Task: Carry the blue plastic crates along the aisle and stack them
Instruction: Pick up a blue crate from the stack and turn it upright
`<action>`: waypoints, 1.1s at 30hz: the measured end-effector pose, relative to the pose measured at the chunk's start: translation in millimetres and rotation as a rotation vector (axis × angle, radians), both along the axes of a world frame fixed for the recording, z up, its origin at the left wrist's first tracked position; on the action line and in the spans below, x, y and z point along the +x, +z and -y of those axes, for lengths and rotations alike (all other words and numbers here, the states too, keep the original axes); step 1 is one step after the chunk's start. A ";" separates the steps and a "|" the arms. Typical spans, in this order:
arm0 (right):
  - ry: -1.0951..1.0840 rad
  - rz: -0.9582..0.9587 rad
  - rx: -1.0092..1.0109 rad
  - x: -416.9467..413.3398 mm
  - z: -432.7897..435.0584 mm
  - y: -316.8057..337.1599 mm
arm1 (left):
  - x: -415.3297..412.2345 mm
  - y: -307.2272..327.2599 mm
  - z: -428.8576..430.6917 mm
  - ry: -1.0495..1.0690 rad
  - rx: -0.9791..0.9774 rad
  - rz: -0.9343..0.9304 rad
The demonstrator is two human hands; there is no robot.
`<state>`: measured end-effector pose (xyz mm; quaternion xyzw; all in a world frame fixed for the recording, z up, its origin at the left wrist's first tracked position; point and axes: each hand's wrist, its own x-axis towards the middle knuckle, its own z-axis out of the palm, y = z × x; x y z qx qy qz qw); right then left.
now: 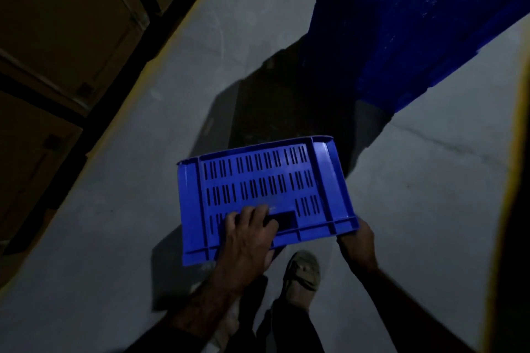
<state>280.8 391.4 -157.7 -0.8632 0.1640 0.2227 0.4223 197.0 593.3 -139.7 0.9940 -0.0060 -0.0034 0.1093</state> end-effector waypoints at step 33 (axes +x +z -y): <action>0.238 -0.162 -0.368 139.9 18.8 -127.8 | 23.7 -184.4 -220.8 1.138 -0.514 -0.538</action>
